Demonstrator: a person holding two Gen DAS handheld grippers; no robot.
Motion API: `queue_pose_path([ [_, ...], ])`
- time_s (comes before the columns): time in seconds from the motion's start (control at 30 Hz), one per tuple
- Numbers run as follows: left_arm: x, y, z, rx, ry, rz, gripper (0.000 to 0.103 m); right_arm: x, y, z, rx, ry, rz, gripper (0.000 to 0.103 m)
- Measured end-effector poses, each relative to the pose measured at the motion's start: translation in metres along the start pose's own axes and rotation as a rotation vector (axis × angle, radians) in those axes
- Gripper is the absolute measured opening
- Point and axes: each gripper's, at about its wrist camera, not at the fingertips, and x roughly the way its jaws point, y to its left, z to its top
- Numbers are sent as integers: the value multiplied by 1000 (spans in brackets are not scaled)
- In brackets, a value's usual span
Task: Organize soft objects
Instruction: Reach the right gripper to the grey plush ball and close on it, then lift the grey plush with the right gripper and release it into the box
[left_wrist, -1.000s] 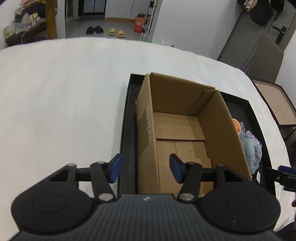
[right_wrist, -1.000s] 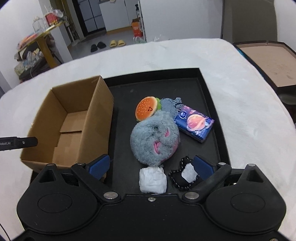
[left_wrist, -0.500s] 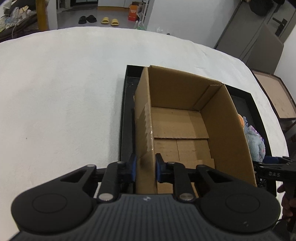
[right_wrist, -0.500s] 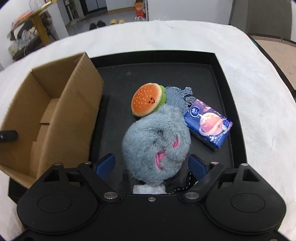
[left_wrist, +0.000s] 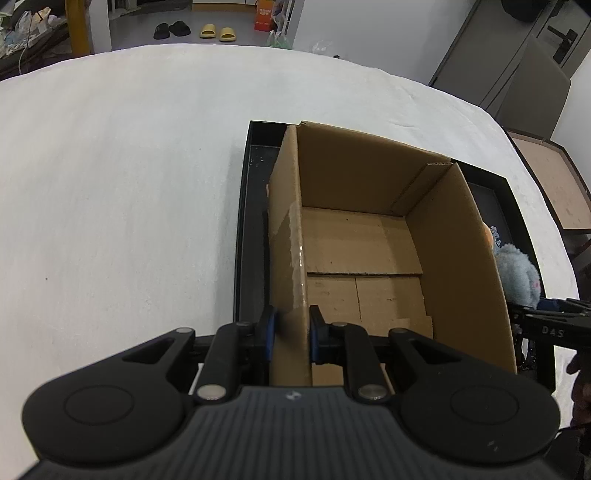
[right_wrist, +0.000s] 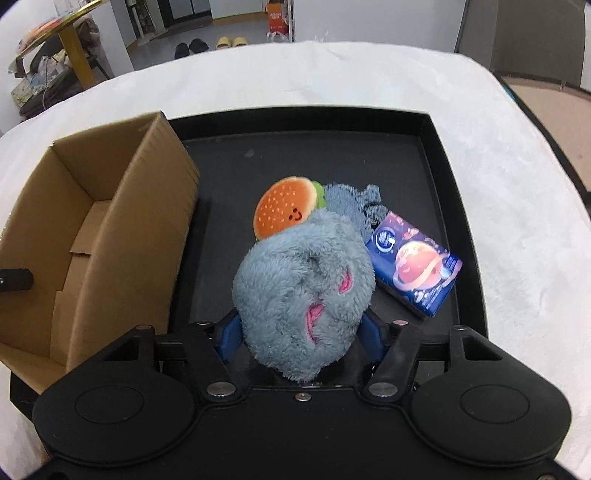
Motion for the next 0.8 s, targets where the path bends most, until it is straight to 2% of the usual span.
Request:
queue_pose_path([
  [0.37,-2,6,-9,-54,-52,7,16,-51,22,4,-43,-106,3,61],
  [0.6,-7,11,-8,-131,-68,47,15,-61,40,18,-74,-184,29,61],
  [0.8,-6,15,-8,-161,-57,28,16,-69,61,27,-127,-210,58,61],
])
